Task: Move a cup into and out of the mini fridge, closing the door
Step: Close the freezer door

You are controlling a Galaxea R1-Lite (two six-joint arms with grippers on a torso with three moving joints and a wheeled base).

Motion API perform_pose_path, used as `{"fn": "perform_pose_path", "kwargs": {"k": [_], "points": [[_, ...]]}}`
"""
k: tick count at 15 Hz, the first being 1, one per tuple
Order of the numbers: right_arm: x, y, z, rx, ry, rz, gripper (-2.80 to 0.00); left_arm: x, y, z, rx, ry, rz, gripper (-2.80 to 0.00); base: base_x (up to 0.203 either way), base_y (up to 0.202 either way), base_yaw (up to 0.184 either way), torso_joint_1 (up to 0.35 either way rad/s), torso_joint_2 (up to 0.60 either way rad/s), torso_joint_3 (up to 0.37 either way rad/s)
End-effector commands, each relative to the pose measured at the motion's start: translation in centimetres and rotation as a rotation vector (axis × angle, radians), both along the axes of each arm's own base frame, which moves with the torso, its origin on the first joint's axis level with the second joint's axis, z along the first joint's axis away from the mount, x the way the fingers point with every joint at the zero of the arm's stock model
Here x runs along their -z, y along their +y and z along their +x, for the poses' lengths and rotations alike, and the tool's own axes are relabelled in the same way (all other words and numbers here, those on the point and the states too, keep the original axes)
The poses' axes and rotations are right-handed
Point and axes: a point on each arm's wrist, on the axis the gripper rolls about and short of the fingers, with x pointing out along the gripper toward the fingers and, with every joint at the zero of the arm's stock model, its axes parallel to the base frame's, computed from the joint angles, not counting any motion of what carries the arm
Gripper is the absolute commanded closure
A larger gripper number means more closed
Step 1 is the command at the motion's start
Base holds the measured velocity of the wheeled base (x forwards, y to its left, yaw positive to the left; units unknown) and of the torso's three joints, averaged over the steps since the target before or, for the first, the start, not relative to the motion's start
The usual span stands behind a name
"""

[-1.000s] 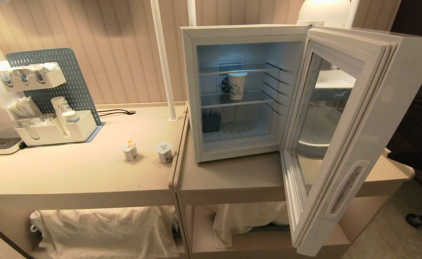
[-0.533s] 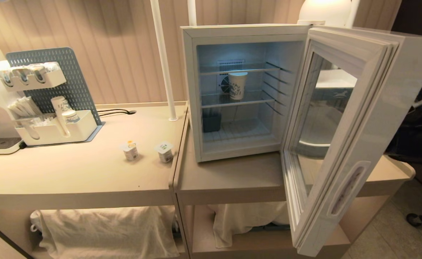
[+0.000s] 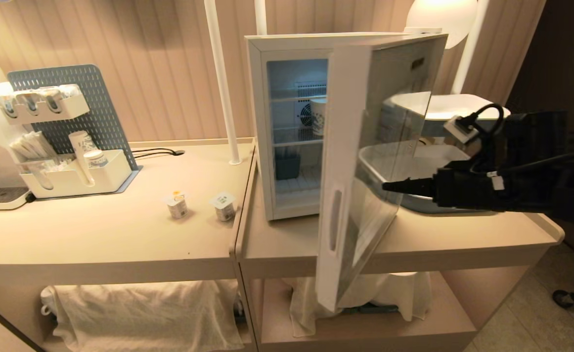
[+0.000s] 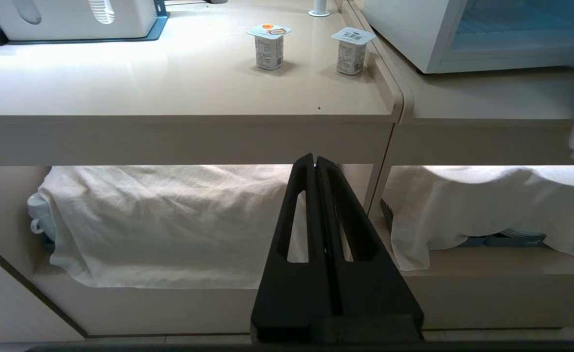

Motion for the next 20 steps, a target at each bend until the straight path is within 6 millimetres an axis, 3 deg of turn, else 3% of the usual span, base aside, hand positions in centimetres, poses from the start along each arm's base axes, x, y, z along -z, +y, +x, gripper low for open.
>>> {"fn": "perform_pose_path", "kwargs": {"k": [1,4,6,9,13,16,20], "points": [[-2.1,4.8,1.1,0.146,-0.078,-0.040,0.00,0.0,0.0,0.0,-0.003,0.001,-0.001,0.00,0.000,0.000,0.000,0.000,0.00,0.000],[-4.8,9.1,3.0,0.376,-0.151,-0.080,0.00,0.0,0.0,0.0,-0.003,0.001,-0.002,0.00,0.000,0.000,0.000,0.000,0.00,0.000],[-4.8,10.8,3.2,0.477,-0.144,-0.129,0.00,0.0,0.0,0.0,-0.003,0.001,-0.002,0.00,0.000,0.000,0.000,0.000,0.00,0.000],[-4.0,11.0,4.0,0.596,-0.143,-0.169,0.00,0.0,0.0,0.0,-0.003,0.001,-0.002,0.00,0.000,0.000,0.000,0.000,0.00,0.000],[-3.6,12.9,8.0,0.688,-0.173,-0.177,0.00,0.0,0.0,0.0,-0.003,0.001,-0.004,0.00,0.000,0.000,0.000,0.000,0.00,0.000],[-1.2,14.1,10.6,0.750,-0.149,-0.238,0.00,0.0,0.0,0.0,-0.003,0.001,-0.004,0.00,0.000,0.000,0.000,0.000,0.00,0.000],[-1.6,13.9,10.6,0.845,-0.145,-0.292,0.00,0.0,0.0,0.0,-0.003,0.001,-0.004,0.00,0.000,0.000,0.000,0.000,0.00,0.000]]}}
